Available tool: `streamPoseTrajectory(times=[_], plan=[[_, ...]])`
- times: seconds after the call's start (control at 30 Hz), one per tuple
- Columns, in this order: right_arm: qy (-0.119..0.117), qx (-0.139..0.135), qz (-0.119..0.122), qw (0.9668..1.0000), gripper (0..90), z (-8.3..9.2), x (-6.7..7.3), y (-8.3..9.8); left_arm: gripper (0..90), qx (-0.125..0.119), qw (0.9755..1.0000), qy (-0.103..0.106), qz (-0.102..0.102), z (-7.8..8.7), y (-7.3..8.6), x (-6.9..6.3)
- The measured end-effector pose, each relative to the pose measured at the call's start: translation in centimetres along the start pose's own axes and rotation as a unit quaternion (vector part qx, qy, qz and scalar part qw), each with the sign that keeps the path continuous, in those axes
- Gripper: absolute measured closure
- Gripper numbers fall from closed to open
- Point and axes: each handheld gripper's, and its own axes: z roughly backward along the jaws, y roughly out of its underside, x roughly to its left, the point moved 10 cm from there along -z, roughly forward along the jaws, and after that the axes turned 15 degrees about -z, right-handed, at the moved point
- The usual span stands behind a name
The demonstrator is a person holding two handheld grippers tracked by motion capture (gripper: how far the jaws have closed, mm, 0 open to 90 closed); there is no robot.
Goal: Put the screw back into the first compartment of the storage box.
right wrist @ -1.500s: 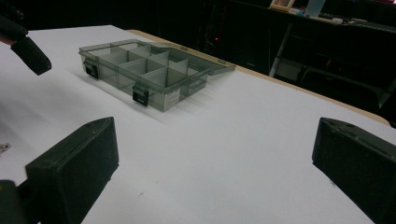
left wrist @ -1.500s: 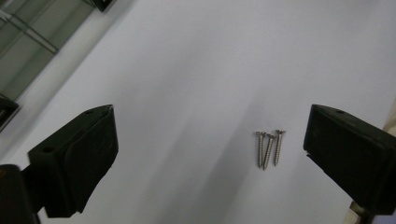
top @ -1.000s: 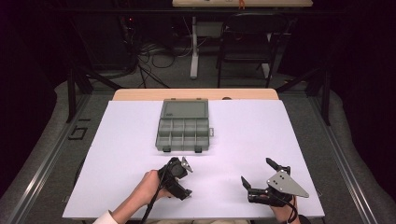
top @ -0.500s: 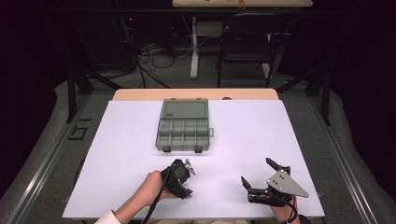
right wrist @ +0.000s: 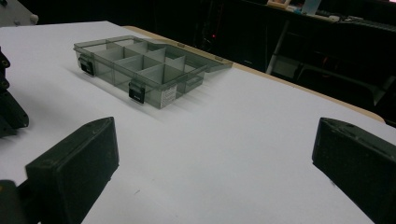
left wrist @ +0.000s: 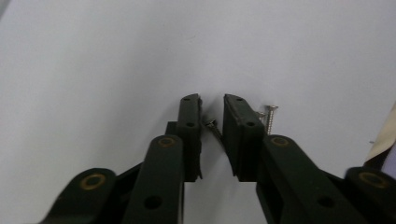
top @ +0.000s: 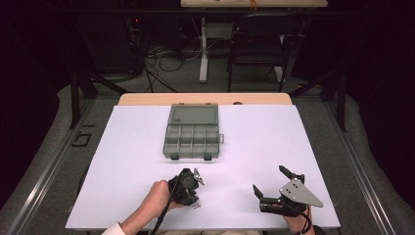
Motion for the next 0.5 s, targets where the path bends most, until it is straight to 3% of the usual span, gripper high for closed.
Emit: streamPoseTrajectory(times=[0.5], plan=[[-0.001, 0.003, 0.001, 1.0000, 0.0, 0.00, 0.01, 0.05, 84.3, -0.006, 0.9997, 0.022, -0.002, 0.45, 0.14, 0.12]])
